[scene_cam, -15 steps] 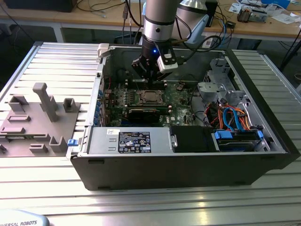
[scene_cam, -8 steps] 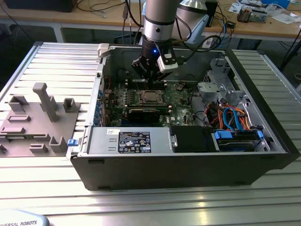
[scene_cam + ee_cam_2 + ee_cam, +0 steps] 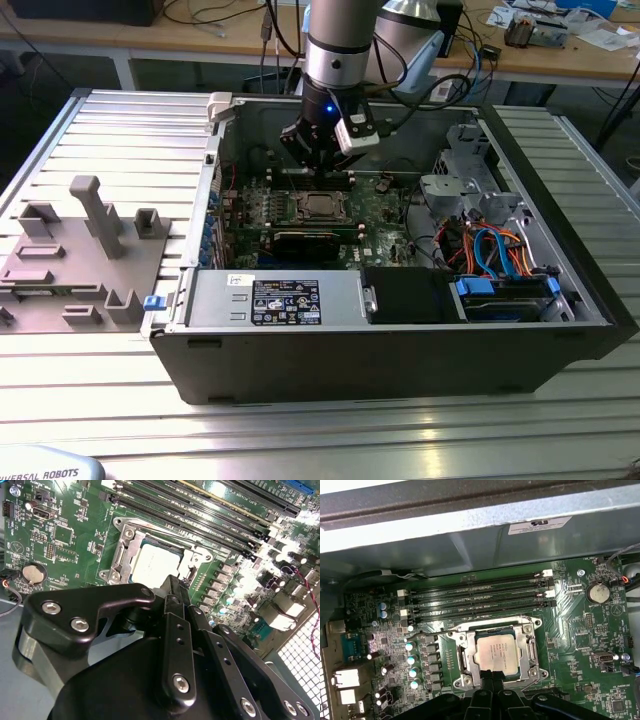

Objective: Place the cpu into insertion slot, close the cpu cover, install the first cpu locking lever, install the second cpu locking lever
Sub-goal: 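Install the first cpu locking lever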

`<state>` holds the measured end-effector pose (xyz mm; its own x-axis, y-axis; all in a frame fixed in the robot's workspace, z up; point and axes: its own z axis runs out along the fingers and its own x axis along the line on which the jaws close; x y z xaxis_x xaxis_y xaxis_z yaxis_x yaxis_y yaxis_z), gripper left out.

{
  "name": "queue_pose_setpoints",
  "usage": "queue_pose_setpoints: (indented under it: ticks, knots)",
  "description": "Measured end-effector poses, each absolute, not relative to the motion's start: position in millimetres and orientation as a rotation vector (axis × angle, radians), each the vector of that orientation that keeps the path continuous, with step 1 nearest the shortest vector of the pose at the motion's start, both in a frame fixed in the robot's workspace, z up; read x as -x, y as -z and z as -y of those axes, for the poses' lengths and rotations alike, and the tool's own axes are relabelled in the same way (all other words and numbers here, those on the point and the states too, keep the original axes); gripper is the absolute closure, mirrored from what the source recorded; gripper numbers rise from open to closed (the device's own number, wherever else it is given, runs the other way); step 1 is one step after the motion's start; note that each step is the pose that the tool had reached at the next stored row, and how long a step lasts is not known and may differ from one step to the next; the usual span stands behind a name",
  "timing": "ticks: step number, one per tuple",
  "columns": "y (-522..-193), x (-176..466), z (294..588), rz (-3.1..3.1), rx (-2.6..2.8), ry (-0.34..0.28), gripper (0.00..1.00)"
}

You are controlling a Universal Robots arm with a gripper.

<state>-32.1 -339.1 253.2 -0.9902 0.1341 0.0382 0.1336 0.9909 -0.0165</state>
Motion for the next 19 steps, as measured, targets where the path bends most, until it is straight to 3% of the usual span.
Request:
queue_pose_setpoints:
  ticks: [19]
  knots:
    - [-253.2,32.1,339.1,3.098,0.171,-0.022,0.89]
